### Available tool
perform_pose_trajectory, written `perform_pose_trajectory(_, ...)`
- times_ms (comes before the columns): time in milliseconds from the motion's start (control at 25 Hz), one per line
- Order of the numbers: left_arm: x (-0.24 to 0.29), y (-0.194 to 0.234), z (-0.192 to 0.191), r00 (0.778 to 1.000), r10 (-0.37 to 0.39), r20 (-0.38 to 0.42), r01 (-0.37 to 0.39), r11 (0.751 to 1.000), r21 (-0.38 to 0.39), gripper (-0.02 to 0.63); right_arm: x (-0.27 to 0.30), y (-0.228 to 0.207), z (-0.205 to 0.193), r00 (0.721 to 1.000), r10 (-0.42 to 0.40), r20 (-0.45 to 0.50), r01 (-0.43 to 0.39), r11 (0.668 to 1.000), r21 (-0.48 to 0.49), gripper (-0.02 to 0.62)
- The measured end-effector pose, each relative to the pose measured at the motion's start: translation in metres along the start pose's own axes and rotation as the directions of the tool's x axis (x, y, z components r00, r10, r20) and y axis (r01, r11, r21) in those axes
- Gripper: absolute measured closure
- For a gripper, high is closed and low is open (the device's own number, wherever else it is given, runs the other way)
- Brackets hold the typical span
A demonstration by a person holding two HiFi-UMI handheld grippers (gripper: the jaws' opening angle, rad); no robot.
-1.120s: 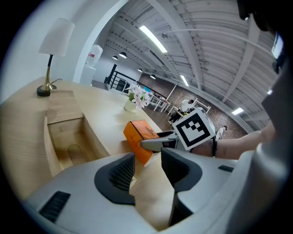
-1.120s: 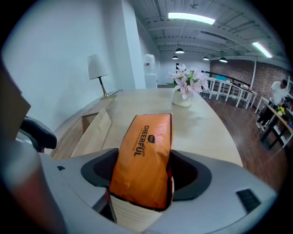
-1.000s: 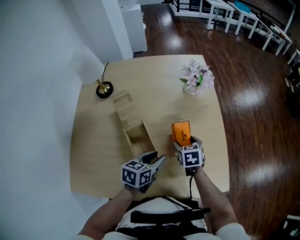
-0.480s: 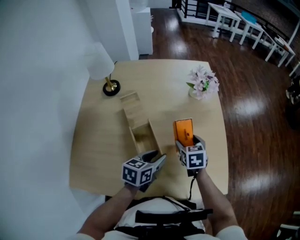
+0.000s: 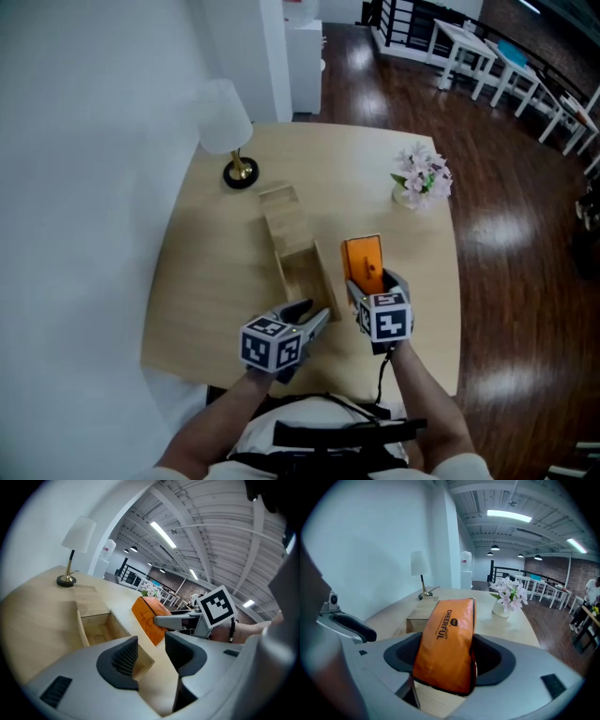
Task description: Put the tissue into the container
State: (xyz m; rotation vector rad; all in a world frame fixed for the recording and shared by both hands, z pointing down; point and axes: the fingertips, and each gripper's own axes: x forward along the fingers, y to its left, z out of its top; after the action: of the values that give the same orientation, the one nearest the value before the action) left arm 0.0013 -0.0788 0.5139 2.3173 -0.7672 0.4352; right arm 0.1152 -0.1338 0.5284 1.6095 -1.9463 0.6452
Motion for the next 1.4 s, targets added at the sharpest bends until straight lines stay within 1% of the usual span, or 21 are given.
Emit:
perform_pose_trajectory(320,-0.022,0.026,-0.002,0.999,0.036,0.023,-0.035,0.999,-0.03,0.422,0.007,0.04,0.019,0.999,0.046,0.02,-0.045,0.998,-0.052,0.244)
perform_pose_trajectory(640,-0.042,0.046,-0.005,0.997,0.063,0.039,-0.061,0.997,-0.054,0.422,0.017,0.082,0.023,0.995,0.104,0.005,-0.103,0.991,-0.086,0.245)
perform_pose_trajectory(1040,-0.057,0.064,-0.014,0.996,0.082,0.039,-0.078,0.993,-0.092,0.422,0.034,0.118,0.015,0.986,0.16,-0.039,-0.163,0.983,-0.09,0.247)
perform_pose_trajectory(1400,-0.065,0.08,-0.022,0.995,0.097,0.033,-0.092,0.987,-0.132,0.422,0.053,0.131,-0.007,0.98,0.165,-0.107,-0.175,0.98,-0.092,0.247)
